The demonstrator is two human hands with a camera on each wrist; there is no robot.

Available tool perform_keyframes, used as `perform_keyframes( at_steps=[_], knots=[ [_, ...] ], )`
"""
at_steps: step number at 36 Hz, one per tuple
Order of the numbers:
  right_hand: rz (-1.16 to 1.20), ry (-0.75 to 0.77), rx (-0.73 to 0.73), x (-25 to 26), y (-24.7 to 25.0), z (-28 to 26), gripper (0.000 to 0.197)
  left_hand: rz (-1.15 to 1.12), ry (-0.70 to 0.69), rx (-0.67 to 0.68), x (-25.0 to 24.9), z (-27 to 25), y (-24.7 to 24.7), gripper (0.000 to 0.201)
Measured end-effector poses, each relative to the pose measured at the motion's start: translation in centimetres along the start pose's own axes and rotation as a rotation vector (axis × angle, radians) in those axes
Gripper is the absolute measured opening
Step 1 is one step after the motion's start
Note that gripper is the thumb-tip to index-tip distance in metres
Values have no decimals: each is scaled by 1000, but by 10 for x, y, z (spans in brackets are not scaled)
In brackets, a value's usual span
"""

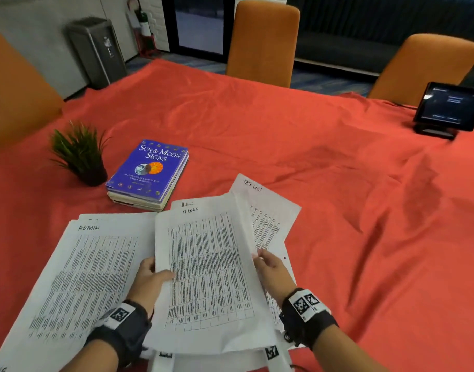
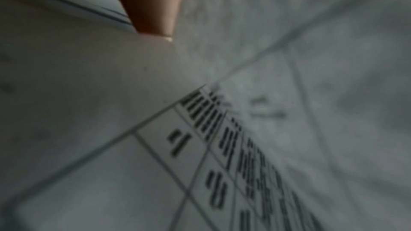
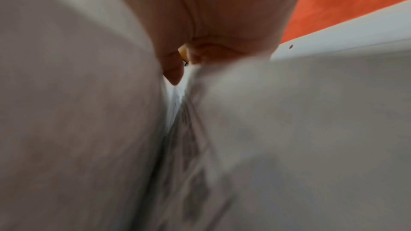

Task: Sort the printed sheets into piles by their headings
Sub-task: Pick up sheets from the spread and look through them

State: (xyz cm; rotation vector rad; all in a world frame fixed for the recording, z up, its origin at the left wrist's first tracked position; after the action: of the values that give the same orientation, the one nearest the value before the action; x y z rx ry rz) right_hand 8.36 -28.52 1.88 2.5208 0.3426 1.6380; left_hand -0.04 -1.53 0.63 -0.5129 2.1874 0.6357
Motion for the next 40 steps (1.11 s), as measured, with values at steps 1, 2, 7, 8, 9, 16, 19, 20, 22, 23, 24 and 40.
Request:
perform_keyframes(
  at_steps=[1,2,7,8,9,16,19,20,22,23,24,40],
  knots=[
    [0,-23,-72,-4,5,4,11,18,7,-6,2,1,2,45],
    [8,-59,-168,-13,14,12,15,33,9,-11,5,2,4,46],
    [-39,-343,-434,-45,47,39,27,127,2,-26,12,3,15,33],
    [-42,-353,-439,-45,49,43,29,140,9,-25,15,4,17,32],
    [-54,-356,-435,-42,49,46,37,161,17,-28,18,4,18,30],
    [-49,-505,-315,-25,37,68,27,264,0,-35,26,4,15,24],
    [-61,-519,-166,-24,25,72,18,289,-25,-21,26,4,12,28],
    [-63,-517,-125,-24,21,73,19,294,-29,-13,25,4,12,30],
    [-127,-471,-98,-21,16,75,14,297,-27,0,26,5,13,32],
    [-166,-432,-125,-20,15,76,7,290,-27,5,27,5,14,32],
    [-189,-386,-170,-18,16,77,2,274,-21,7,28,5,15,31],
    [-235,64,254,12,-5,22,26,19,-25,-70,16,2,6,13]
  ],
)
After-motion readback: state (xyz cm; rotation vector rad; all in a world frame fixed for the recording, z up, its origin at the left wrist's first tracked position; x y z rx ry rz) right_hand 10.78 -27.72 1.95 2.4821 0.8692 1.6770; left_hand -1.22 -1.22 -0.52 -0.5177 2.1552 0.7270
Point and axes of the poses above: each hand's wrist, its own z-axis towards the middle knuckle, its own y-axis out of the back of the hand, x = y × z, the point moved 5 cm from there along z, towards the middle knuckle, and after that the axes turned 12 degrees about -x, right-handed, at the moved point
